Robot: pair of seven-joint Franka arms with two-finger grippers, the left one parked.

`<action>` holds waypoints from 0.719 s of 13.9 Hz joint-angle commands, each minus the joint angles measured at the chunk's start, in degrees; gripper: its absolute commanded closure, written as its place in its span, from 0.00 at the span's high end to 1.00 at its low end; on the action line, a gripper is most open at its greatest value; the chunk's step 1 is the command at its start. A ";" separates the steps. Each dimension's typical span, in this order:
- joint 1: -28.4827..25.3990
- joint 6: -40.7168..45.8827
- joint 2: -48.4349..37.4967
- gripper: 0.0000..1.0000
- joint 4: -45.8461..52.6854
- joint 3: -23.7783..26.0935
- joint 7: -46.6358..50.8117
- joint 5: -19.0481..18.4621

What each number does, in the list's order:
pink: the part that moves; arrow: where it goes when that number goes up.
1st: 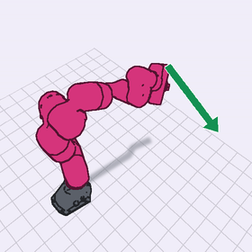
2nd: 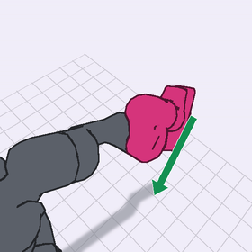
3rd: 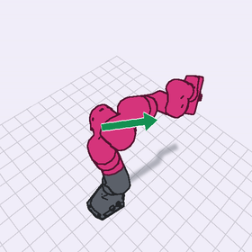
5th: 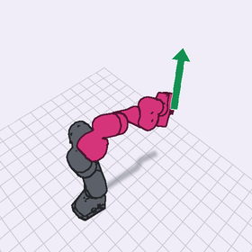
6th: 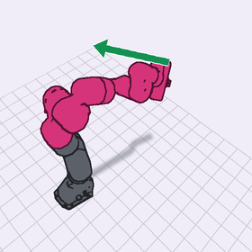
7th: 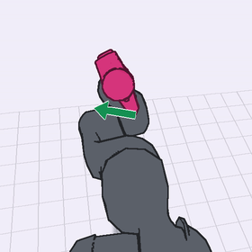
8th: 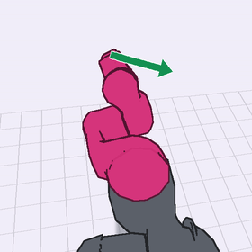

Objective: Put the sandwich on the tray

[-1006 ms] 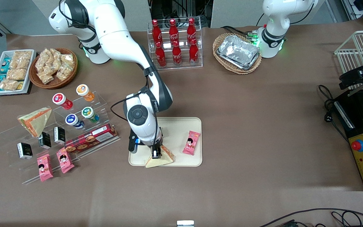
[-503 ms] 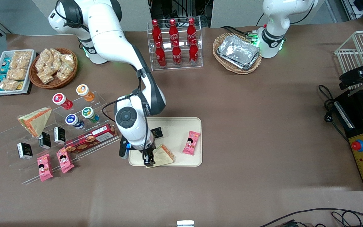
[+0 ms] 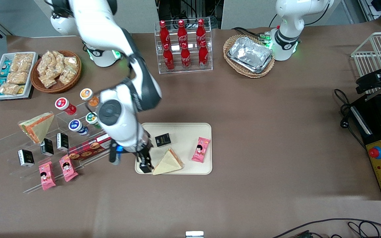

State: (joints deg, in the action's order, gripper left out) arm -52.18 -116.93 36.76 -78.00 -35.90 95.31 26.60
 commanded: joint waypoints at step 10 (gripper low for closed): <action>18.51 28.60 -20.05 0.99 -2.42 0.48 -72.13 -18.57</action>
State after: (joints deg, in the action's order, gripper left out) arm -35.27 -89.37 20.05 -78.38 -36.32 37.23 15.67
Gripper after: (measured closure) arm 0.013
